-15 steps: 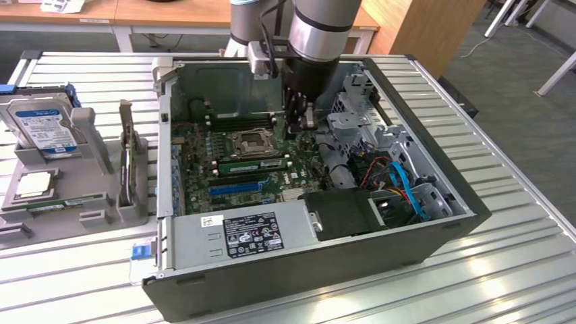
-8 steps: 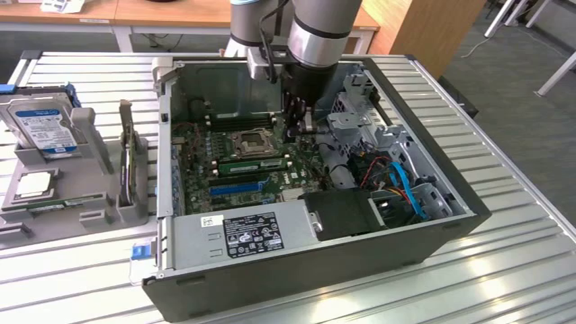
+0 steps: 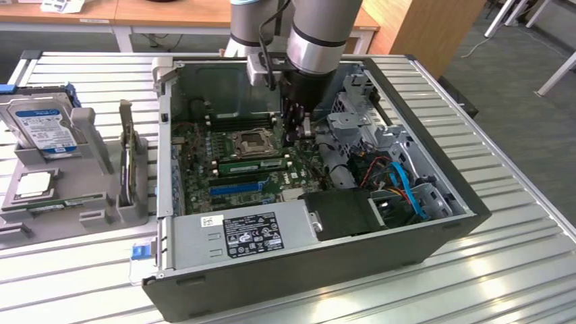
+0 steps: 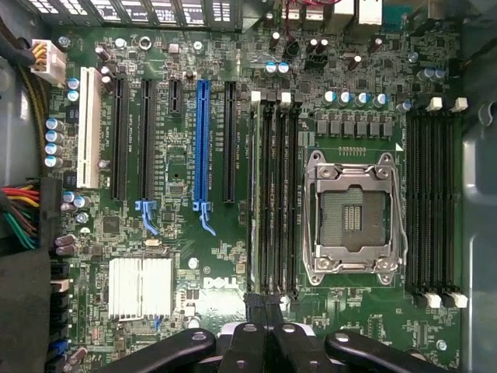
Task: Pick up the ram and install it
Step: 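Press down the ram until it locks into place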
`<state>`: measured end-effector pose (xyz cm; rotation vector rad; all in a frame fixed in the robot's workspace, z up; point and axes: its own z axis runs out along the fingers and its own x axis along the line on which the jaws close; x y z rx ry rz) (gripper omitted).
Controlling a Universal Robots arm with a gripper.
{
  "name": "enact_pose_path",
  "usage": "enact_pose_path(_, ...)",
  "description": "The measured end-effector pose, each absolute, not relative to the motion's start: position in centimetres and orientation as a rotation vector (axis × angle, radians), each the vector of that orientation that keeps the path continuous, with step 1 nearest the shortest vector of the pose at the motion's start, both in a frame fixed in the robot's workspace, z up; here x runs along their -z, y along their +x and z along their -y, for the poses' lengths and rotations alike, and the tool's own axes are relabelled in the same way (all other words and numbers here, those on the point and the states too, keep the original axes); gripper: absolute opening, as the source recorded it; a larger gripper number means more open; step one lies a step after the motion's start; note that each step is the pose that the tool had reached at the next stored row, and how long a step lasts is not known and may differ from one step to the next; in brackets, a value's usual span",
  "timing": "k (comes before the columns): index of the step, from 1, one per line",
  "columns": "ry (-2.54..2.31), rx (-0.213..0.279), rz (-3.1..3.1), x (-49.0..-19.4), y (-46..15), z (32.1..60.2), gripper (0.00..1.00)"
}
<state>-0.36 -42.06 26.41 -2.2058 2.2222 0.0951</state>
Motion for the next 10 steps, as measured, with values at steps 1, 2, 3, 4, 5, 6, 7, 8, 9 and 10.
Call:
enact_pose_path(1, -2.206, -0.095, -2.222, -26.3, -0.4, 42.1, 0.10)
enact_pose_path(2, -2.206, -0.095, -2.222, -26.2, -0.4, 42.1, 0.10)
enact_pose_path(3, -2.206, -0.095, -2.222, -26.0, -0.4, 42.1, 0.10)
enact_pose_path(4, -2.206, -0.095, -2.222, -25.9, -0.4, 42.1, 0.10)
enact_pose_path(5, -2.206, -0.095, -2.222, -25.7, -0.4, 42.1, 0.10)
enact_pose_path(6, -2.206, -0.095, -2.222, -25.6, -0.4, 42.1, 0.10)
enact_pose_path(7, -2.206, -0.095, -2.222, -25.5, -0.4, 42.1, 0.10)
enact_pose_path(8, -2.206, -0.095, -2.222, -25.4, -0.4, 42.1, 0.10)
enact_pose_path(9, -2.206, -0.095, -2.222, -25.3, -0.4, 42.1, 0.10)
enact_pose_path(10, -2.206, -0.095, -2.222, -25.1, -0.4, 42.1, 0.10)
